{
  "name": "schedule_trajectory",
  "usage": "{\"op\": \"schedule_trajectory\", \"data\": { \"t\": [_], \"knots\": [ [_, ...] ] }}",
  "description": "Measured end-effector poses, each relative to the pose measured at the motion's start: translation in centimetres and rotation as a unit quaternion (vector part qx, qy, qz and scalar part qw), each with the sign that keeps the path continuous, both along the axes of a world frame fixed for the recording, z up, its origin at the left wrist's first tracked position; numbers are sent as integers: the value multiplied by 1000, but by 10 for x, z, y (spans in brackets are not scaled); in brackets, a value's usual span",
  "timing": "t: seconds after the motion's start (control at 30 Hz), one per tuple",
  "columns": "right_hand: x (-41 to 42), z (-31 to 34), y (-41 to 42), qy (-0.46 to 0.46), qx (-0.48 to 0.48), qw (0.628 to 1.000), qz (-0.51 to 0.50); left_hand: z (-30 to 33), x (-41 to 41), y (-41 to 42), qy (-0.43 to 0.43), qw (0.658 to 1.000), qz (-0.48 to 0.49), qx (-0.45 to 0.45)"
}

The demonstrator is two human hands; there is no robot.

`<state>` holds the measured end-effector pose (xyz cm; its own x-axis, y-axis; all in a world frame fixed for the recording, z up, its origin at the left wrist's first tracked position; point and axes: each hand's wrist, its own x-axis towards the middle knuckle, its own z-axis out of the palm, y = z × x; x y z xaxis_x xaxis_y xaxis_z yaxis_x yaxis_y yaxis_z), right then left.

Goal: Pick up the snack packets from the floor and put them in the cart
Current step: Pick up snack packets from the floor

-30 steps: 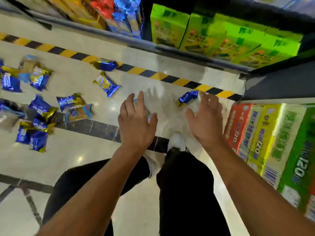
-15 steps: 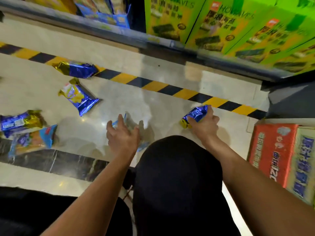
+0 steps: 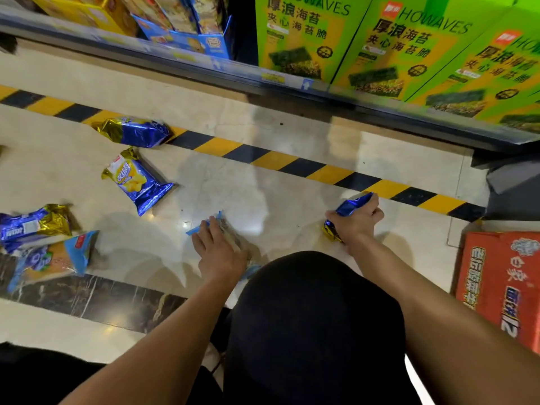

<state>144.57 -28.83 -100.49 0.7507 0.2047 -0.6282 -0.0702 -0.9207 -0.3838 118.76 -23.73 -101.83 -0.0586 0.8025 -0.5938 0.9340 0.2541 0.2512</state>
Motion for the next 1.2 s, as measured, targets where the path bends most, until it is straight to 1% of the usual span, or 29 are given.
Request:
{"op": "schedule_trajectory", "data": {
  "t": [0.07,0.2,0.27,0.37,0.47,0.6,0.73,0.87,1.07,1.2],
  "knots": [
    [-1,-3,2,-7,-2,1000,9,-2,1,1,-4,1000,-6,9],
    [-7,-6,3,-22,-5,999,24,-13,-1,4,19,999,-32,38],
    [-12,-3,1,-37,9,998,54,-13,-3,5,12,998,-42,39],
    [-19,13,2,-56,60,990,118,5,-9,10,-22,996,-76,49],
    [-26,54,10,-90,92,973,193,49,-16,17,-62,988,-118,74],
    [-40,148,18,-122,128,945,276,144,-20,29,-118,979,-133,103],
    [-60,262,28,-127,142,926,326,265,-27,38,-144,972,-123,138],
    [-85,384,36,-123,161,922,331,388,-38,40,-163,968,-87,172],
    [-118,563,42,-81,221,914,331,570,-62,38,-183,963,-34,195],
    [-138,668,45,-34,266,906,327,675,-85,31,-203,954,-20,222]
  ]
}}
